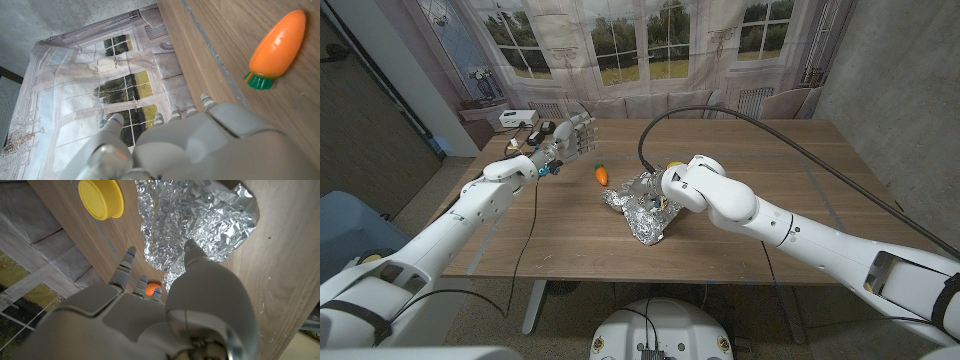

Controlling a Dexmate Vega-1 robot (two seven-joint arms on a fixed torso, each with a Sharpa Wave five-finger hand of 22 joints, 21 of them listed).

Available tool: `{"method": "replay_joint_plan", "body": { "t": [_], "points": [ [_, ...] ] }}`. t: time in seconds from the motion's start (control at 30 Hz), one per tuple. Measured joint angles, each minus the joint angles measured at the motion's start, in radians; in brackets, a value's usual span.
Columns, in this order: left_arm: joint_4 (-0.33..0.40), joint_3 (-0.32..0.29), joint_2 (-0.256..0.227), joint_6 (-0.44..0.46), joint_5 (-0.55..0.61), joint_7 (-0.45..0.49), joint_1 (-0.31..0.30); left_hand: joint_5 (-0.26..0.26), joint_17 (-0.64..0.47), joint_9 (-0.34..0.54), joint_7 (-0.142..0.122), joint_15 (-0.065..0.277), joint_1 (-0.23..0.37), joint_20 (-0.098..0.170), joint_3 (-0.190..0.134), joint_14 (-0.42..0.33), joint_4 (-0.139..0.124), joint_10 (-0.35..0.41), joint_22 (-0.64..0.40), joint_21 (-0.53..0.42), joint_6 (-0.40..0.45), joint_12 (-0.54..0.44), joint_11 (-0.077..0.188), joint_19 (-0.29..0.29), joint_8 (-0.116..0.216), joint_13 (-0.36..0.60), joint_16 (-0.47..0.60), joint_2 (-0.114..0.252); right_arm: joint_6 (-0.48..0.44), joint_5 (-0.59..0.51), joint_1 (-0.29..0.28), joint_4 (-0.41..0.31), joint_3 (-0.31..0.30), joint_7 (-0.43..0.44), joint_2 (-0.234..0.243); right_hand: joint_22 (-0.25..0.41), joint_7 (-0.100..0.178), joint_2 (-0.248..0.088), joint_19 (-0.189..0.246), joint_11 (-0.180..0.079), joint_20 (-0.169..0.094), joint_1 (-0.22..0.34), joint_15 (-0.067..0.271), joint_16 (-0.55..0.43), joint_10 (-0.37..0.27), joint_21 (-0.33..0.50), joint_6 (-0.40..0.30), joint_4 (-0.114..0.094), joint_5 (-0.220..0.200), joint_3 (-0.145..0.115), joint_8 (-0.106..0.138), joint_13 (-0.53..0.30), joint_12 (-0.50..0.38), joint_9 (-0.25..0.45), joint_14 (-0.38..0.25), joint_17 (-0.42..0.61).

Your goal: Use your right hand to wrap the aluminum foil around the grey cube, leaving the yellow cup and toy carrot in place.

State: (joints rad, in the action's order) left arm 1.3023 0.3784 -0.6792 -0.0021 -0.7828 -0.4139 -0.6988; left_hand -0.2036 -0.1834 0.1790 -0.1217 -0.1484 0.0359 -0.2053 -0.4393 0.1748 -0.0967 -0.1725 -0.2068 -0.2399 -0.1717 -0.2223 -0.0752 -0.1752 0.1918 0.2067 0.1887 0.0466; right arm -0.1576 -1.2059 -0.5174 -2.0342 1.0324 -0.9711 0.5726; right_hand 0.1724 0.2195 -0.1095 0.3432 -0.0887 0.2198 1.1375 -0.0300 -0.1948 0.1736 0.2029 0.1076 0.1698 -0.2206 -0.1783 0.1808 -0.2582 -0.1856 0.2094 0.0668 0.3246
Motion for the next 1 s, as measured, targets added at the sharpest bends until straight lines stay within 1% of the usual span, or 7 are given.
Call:
{"method": "replay_joint_plan", "body": {
  "t": [0.17,0.47,0.67,0.7,0.83,0.93,1.0],
  "points": [
    [0.022,-0.005,-0.006,0.005,-0.006,0.017,-0.018,0.0,0.0,0.0,0.0,0.0,0.0,0.0,0.0,0.0,0.0,0.0,0.0,0.0,0.0,0.0,0.0,0.0,0.0,0.0,0.0,0.0,0.059,-0.001,0.014,0.039,0.0,0.005,-0.015,0.0,-0.002,0.001,0.011,0.016,0.0,0.009,-0.004,-0.002,-0.002,0.0,0.019,-0.004,0.0,-0.004,0.0,0.0,0.0,-0.005,0.004,0.0],
    [0.048,-0.011,-0.012,0.011,-0.014,0.041,-0.038,-0.005,0.0,0.0,0.0,0.0,-0.004,0.0,0.004,0.0,-0.004,0.0,0.0,0.0,0.0,0.0,0.0,0.0,0.0,0.0,0.0,-0.004,0.132,0.016,0.048,0.123,0.005,0.022,-0.044,0.0,-0.003,0.008,0.026,0.016,-0.005,0.015,0.0,-0.003,-0.002,0.005,0.036,-0.004,0.0,-0.004,0.0,0.0,-0.011,-0.005,0.0,-0.005],
    [0.059,-0.013,-0.015,0.012,-0.015,0.047,-0.046,-0.005,0.0,0.0,0.0,0.0,-0.004,0.0,0.007,0.0,-0.007,0.0,0.0,0.0,0.0,0.0,0.0,0.0,0.0,0.0,0.0,-0.004,0.16,0.04,0.063,0.159,0.011,0.03,-0.056,0.0,-0.001,0.015,0.065,0.016,-0.007,0.022,0.017,-0.013,-0.002,0.012,0.056,-0.004,-0.007,-0.004,0.0,0.0,-0.019,-0.005,-0.017,-0.009],
    [0.061,-0.013,-0.015,0.013,-0.017,0.053,-0.048,-0.005,0.0,0.0,0.0,0.0,-0.004,0.0,0.008,0.0,-0.008,0.0,0.0,0.0,0.0,0.0,0.0,0.0,0.0,0.0,0.0,-0.004,0.163,0.043,0.076,0.19,0.016,0.031,-0.065,0.0,0.0,0.017,0.07,0.016,-0.012,0.025,0.018,-0.013,-0.002,0.013,0.057,-0.004,-0.007,-0.004,0.0,0.0,-0.019,-0.005,-0.018,-0.01],
    [0.063,-0.013,-0.016,0.013,-0.017,0.056,-0.049,-0.005,0.0,0.0,0.0,0.0,-0.008,0.0,0.008,0.0,-0.008,0.0,0.0,0.0,0.0,0.0,0.0,0.0,0.0,0.0,0.0,-0.008,0.168,0.053,0.087,0.219,0.025,0.034,-0.073,0.0,0.0,0.028,0.13,0.016,-0.018,0.021,0.033,-0.019,-0.002,0.028,0.057,-0.008,-0.012,-0.008,0.004,0.0,-0.03,-0.003,-0.044,-0.016],
    [0.061,-0.013,-0.015,0.013,-0.017,0.056,-0.049,-0.005,0.0,0.0,0.0,0.0,-0.008,0.0,0.008,0.0,-0.008,0.0,0.0,0.0,0.0,0.0,0.0,0.0,0.0,0.0,0.0,-0.008,0.169,0.057,0.091,0.231,0.029,0.035,-0.075,0.0,0.0,0.036,0.207,0.016,-0.032,0.022,0.051,-0.033,-0.002,0.045,0.057,-0.008,-0.021,-0.008,0.015,0.0,-0.048,-0.002,-0.082,-0.019],
    [0.055,-0.013,-0.014,0.013,-0.017,0.056,-0.046,-0.005,0.0,0.0,0.0,0.0,-0.008,0.0,0.009,0.0,-0.009,0.0,0.0,0.0,0.0,0.0,0.0,0.0,0.0,0.0,0.0,-0.008,0.169,0.062,0.094,0.24,0.032,0.04,-0.076,0.0,0.0,0.04,0.27,0.007,-0.051,0.026,0.062,-0.04,-0.002,0.057,0.057,-0.012,-0.032,-0.012,0.025,0.001,-0.063,0.002,-0.112,-0.019]
  ]
}}
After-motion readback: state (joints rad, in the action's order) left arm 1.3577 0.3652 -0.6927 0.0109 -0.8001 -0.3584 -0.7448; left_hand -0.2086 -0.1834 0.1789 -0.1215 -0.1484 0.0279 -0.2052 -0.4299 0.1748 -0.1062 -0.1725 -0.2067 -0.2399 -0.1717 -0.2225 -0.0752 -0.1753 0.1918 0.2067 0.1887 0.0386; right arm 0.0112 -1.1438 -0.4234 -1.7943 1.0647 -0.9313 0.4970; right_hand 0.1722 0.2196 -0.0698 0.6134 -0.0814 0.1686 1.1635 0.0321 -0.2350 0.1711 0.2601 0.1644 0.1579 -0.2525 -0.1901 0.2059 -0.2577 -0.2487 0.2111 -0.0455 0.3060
